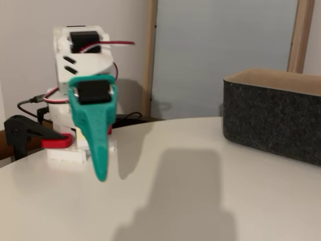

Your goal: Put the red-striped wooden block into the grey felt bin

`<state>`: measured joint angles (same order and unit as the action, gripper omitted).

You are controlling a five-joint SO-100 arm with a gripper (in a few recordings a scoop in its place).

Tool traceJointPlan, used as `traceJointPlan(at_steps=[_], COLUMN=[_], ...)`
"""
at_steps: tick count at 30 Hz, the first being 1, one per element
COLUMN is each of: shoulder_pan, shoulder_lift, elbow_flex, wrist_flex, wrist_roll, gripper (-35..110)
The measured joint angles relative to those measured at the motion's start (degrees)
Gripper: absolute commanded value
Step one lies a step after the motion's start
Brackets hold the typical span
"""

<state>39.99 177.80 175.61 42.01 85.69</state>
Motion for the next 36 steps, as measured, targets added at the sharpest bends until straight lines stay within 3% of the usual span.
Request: traceJointPlan(at_steps=[7, 19, 36], shoulder_pan=[2.99, 4.48, 5.45], shoulder_lift=[8.7, 13.62, 13.71], elbow_flex=[3.69, 3.87, 3.87], wrist_flex=[2.64, 14.77, 18.63], wrist_roll=[1.67, 2.99, 5.8], gripper=[13, 0, 5])
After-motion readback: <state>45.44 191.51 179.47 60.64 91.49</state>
